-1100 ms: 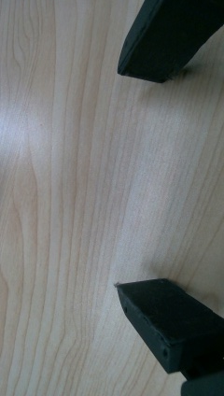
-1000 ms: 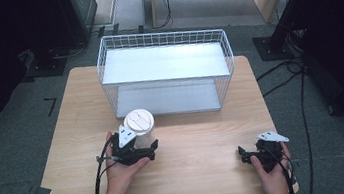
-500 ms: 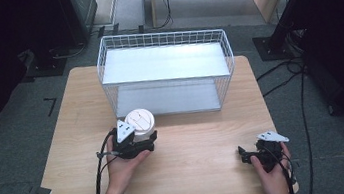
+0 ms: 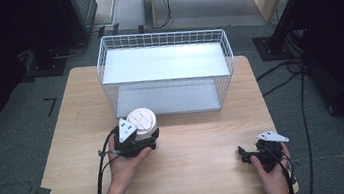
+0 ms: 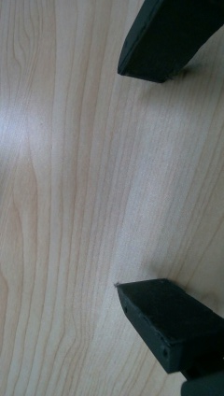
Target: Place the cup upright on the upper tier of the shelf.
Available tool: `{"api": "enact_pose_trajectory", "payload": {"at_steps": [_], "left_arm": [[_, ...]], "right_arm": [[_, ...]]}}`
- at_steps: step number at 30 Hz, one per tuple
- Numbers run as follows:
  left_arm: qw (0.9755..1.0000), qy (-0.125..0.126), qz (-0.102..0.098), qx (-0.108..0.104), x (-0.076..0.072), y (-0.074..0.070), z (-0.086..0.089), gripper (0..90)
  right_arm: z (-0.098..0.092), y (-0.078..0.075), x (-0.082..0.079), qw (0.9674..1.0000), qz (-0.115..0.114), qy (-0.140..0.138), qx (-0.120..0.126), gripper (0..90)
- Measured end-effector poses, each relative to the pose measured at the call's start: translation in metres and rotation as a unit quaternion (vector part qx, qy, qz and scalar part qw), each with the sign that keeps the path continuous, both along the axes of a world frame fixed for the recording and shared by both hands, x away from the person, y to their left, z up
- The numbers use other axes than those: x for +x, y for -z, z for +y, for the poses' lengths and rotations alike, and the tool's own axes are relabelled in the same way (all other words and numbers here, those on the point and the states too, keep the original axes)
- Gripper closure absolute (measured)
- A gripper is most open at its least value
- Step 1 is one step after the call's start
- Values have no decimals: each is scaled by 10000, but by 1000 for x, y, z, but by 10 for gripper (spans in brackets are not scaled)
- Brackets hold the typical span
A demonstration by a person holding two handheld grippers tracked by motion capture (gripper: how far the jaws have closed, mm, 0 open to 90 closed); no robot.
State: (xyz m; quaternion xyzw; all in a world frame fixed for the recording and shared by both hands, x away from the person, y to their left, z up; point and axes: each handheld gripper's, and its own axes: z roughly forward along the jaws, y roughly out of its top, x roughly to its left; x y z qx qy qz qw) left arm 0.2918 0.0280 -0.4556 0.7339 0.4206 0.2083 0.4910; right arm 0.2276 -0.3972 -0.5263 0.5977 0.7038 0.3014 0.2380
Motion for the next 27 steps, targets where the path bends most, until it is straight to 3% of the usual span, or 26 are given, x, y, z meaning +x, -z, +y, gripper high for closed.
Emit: {"api": "enact_pose_trajectory", "payload": {"at_steps": [7,10,18,27], "left_arm": [[9998,-12,-114,-178,0,-8,1,152],[9997,-49,-195,-160,-1,-12,1,153],[9977,-223,-622,-152,-6,-23,0,155],[9954,-313,-877,-224,-8,-40,-1,156]], "right_arm": [[0,0,0,10000,0,-1,-1,0],[0,0,0,10000,0,-1,0,0],[0,0,0,10000,-8,2,4,0],[0,0,0,10000,-5,3,8,0]]}}
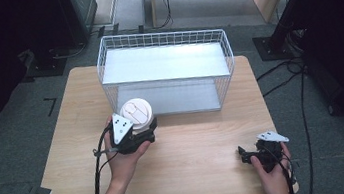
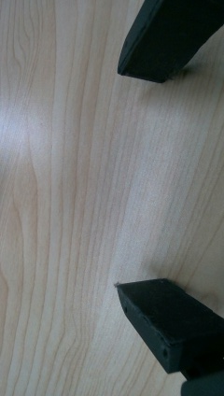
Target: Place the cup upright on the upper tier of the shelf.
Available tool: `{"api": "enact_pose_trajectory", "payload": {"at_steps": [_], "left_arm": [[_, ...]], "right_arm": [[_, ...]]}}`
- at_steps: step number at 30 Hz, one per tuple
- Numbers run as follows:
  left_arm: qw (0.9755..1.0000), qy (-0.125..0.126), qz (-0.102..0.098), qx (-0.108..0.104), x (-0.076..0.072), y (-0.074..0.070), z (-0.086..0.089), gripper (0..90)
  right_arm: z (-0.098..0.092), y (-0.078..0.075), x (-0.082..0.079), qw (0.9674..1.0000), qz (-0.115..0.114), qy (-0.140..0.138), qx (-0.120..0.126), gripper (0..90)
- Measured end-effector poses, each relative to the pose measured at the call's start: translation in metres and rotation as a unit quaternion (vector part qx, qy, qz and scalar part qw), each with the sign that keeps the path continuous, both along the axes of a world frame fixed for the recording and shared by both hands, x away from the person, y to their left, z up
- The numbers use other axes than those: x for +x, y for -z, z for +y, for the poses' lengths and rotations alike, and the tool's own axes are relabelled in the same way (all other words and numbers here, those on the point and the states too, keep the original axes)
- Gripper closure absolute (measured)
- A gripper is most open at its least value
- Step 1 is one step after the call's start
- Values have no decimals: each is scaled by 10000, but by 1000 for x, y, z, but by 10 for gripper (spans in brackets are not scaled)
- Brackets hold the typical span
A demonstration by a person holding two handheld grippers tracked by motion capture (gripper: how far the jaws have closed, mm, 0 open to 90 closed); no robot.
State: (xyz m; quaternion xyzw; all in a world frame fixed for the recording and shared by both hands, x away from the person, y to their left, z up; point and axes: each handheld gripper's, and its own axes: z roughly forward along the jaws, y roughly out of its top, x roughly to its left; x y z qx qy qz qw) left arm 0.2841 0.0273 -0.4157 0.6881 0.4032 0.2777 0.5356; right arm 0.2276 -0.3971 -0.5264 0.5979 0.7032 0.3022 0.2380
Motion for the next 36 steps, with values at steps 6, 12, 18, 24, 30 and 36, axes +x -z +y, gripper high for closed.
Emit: {"api": "enact_pose_trajectory", "payload": {"at_steps": [6,12,18,24,30,36], "left_arm": [[9996,-153,-214,-47,1,-19,-1,157],[9990,-219,-391,-63,2,-33,-2,157],[9977,-304,-593,-134,2,-50,-1,157],[9966,-337,-737,-178,5,-65,1,158],[9951,-336,-919,-128,7,-80,0,158],[9939,-375,-1027,-167,11,-91,0,158]], "right_arm": [[0,0,0,10000,3,6,6,0],[0,0,0,10000,-2,-7,-7,0],[0,0,0,10000,2,-9,-9,0],[0,0,0,10000,-6,-4,-6,0],[0,0,0,10000,-6,-4,-6,0],[0,0,0,10000,-7,-5,-8,0]]}}
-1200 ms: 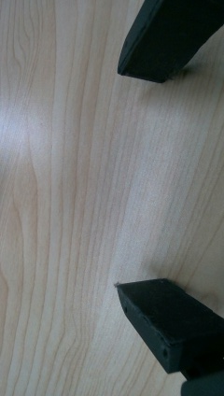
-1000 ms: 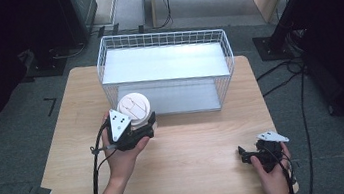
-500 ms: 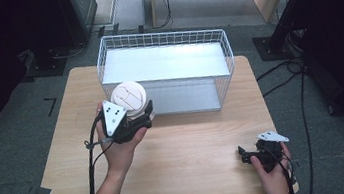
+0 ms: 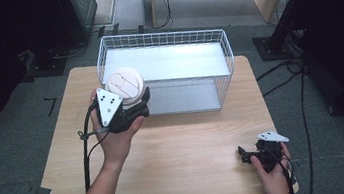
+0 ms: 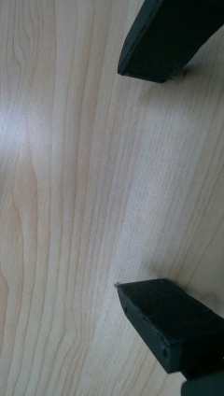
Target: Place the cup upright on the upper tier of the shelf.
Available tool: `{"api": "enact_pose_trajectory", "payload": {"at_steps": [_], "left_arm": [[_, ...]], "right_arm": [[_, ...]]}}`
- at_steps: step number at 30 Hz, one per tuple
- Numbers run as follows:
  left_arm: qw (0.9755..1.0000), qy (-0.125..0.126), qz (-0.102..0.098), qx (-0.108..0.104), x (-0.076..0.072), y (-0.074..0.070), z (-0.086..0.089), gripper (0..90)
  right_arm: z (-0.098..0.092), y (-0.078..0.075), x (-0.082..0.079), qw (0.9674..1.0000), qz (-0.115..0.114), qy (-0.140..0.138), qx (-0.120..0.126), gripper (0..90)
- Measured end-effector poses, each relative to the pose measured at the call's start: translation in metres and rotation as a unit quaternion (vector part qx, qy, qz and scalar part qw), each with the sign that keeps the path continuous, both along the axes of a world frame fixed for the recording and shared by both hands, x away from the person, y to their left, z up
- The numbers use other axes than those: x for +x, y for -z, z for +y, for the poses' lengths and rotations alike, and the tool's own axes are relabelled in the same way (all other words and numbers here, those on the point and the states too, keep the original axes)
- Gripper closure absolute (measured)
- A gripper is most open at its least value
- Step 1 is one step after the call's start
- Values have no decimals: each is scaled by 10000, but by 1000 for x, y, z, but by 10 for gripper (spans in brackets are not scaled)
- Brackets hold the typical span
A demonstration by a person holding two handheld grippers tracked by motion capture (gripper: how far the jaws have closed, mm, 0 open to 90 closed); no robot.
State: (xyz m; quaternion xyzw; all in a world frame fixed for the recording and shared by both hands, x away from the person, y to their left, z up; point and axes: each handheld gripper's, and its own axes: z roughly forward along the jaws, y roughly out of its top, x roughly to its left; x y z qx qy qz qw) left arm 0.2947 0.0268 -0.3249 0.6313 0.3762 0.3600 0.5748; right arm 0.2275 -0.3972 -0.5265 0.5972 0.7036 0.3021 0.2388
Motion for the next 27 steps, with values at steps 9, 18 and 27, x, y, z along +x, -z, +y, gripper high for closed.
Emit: {"api": "enact_pose_trajectory", "payload": {"at_steps": [9,18,27], "left_arm": [[9998,-83,-166,46,12,-19,-3,158],[9998,-155,-146,40,30,-33,-6,158],[9993,-284,-207,92,48,-40,-7,159]], "right_arm": [[0,0,0,10000,2,1,2,0],[0,0,0,10000,2,1,2,0],[0,0,0,10000,6,-7,1,0]]}}
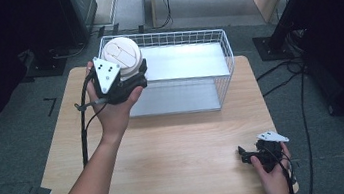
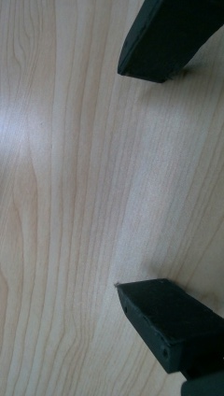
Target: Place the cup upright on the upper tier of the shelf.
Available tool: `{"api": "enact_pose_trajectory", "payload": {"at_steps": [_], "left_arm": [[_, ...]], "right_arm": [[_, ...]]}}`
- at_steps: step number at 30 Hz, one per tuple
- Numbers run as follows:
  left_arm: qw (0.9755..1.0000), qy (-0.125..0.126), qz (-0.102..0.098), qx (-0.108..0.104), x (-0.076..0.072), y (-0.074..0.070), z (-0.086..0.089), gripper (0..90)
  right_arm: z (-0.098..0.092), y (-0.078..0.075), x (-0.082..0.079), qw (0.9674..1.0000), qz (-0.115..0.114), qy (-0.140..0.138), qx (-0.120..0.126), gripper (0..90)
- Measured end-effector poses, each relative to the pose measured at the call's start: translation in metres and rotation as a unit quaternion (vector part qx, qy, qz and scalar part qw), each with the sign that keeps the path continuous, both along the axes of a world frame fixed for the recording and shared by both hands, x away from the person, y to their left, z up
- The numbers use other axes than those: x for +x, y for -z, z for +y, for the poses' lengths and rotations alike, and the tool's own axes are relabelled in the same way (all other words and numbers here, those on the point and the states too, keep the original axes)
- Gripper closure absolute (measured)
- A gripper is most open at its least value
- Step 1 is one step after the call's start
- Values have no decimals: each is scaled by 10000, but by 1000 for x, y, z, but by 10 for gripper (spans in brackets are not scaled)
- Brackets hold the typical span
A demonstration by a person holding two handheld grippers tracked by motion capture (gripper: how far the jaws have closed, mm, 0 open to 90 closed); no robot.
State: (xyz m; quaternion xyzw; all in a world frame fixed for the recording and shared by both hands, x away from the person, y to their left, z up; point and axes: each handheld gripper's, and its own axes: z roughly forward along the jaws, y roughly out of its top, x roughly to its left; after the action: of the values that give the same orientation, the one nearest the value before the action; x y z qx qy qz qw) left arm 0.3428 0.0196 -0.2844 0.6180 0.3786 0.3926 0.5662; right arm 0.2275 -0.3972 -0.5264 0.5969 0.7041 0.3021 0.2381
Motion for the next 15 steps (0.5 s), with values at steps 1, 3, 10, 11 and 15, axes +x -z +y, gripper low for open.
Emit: {"api": "enact_pose_trajectory", "payload": {"at_steps": [1,3,10,11,15], "left_arm": [[10000,-13,-2,14,2,0,0,159],[10000,-62,9,-5,9,-1,-2,159],[9998,-193,63,45,32,-5,-9,159],[9998,-193,63,45,32,-5,-9,159],[9995,-261,171,-28,45,-6,-12,159]], "right_arm": [[0,0,0,10000,3,-14,4,0],[0,0,0,10000,4,-17,6,0],[0,0,0,10000,3,-16,5,0],[0,0,0,10000,3,-16,5,0],[0,0,0,10000,6,-15,8,0]]}}
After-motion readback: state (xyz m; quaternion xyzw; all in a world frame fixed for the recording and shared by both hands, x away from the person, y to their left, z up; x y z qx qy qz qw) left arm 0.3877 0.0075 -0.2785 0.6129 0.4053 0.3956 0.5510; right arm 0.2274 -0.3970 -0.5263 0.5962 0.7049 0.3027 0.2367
